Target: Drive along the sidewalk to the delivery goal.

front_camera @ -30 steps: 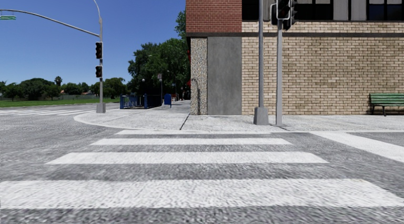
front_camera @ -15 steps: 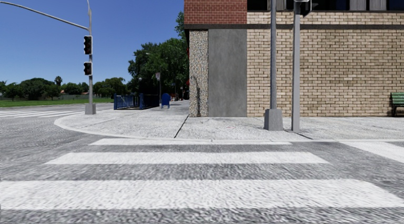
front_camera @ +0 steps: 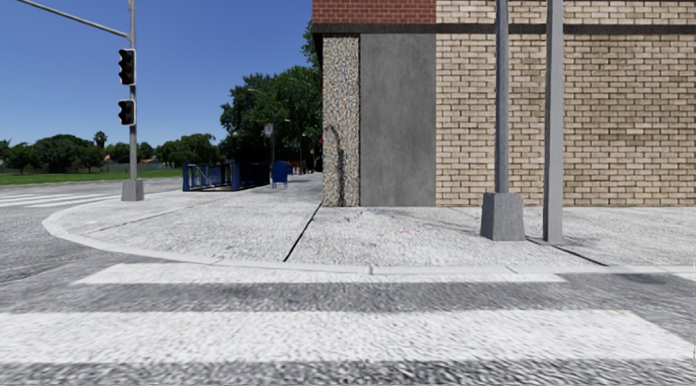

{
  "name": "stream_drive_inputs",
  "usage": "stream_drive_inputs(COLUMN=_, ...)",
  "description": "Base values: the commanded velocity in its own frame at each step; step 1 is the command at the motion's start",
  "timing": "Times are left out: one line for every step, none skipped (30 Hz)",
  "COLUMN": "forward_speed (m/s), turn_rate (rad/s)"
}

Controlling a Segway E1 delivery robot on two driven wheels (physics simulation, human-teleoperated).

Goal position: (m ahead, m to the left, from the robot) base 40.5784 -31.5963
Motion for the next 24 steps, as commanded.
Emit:
stream_drive_inputs(forward_speed=2.0, turn_rate=0.0)
stream_drive_inputs(forward_speed=2.0, turn_rate=0.0)
stream_drive_inputs(forward_speed=2.0, turn_rate=0.0)
stream_drive_inputs(forward_speed=2.0, turn_rate=0.0)
stream_drive_inputs(forward_speed=2.0, turn_rate=0.0)
stream_drive_inputs(forward_speed=2.0, turn_rate=0.0)
stream_drive_inputs(forward_speed=2.0, turn_rate=0.0)
stream_drive_inputs(forward_speed=2.0, turn_rate=0.0)
stream_drive_inputs(forward_speed=2.0, turn_rate=0.0)
stream_drive_inputs(forward_speed=2.0, turn_rate=0.0)
stream_drive_inputs(forward_speed=2.0, turn_rate=0.0)
stream_drive_inputs(forward_speed=2.0, turn_rate=0.0)
stream_drive_inputs(forward_speed=2.0, turn_rate=0.0)
stream_drive_inputs(forward_speed=2.0, turn_rate=0.0)
stream_drive_inputs(forward_speed=2.0, turn_rate=0.0)
stream_drive_inputs(forward_speed=2.0, turn_rate=0.0)
stream_drive_inputs(forward_speed=2.0, turn_rate=0.0)
stream_drive_inputs(forward_speed=2.0, turn_rate=0.0)
stream_drive_inputs(forward_speed=2.0, turn_rate=0.0)
stream_drive_inputs(forward_speed=2.0, turn_rate=0.0)
stream_drive_inputs(forward_speed=2.0, turn_rate=0.0)
stream_drive_inputs(forward_speed=2.0, turn_rate=0.0)
stream_drive_inputs(forward_speed=2.0, turn_rate=0.0)
stream_drive_inputs(forward_speed=2.0, turn_rate=0.0)
